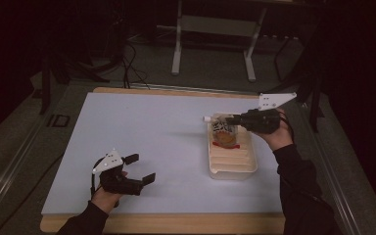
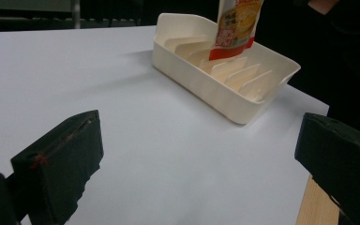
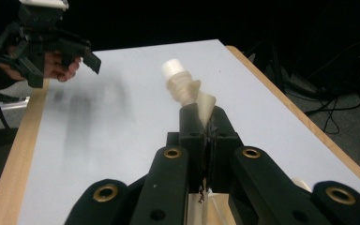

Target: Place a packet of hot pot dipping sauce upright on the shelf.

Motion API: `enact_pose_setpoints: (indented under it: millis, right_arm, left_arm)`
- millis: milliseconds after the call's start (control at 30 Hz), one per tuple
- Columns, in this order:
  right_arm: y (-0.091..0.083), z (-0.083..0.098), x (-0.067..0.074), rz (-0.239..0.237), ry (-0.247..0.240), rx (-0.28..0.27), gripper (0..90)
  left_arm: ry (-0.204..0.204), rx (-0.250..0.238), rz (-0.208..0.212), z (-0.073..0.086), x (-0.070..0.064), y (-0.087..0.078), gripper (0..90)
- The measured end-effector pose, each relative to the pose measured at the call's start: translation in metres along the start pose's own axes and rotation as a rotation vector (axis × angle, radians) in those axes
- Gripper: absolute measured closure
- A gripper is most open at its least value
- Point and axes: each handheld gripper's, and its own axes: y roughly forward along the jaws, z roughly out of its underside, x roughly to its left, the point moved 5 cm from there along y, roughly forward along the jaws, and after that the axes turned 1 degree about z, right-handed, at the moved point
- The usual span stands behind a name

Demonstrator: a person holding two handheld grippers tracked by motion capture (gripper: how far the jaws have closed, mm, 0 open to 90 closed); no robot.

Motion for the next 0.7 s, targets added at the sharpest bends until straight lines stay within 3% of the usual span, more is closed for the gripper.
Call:
enact_pose_setpoints:
  millis: [100, 300, 467, 600, 700]
  right_arm:
    - [0.005, 0.003, -0.003, -0.015, 0.010, 0.006, 87.5]
    - [0.013, 0.009, -0.004, 0.000, -0.011, 0.030, 87.2]
    - [0.022, 0.017, -0.002, -0.030, 0.012, 0.026, 86.9]
    - [0.024, 0.023, -0.002, -0.028, 0.024, 0.030, 86.7]
    - [0.025, 0.036, -0.002, -0.034, 0.056, 0.040, 85.6]
  left_arm:
    - [0.005, 0.000, 0.001, 0.000, 0.000, 0.000, 1.7]
    - [-0.006, 0.000, 0.005, 0.001, 0.001, 0.000, 1.7]
    - [-0.013, -0.001, 0.002, 0.002, 0.003, 0.000, 1.7]
    - [-0.014, 0.001, 0.004, 0.002, 0.002, 0.000, 1.7]
    - [-0.012, 0.005, 0.006, 0.003, 0.002, 0.001, 1.7]
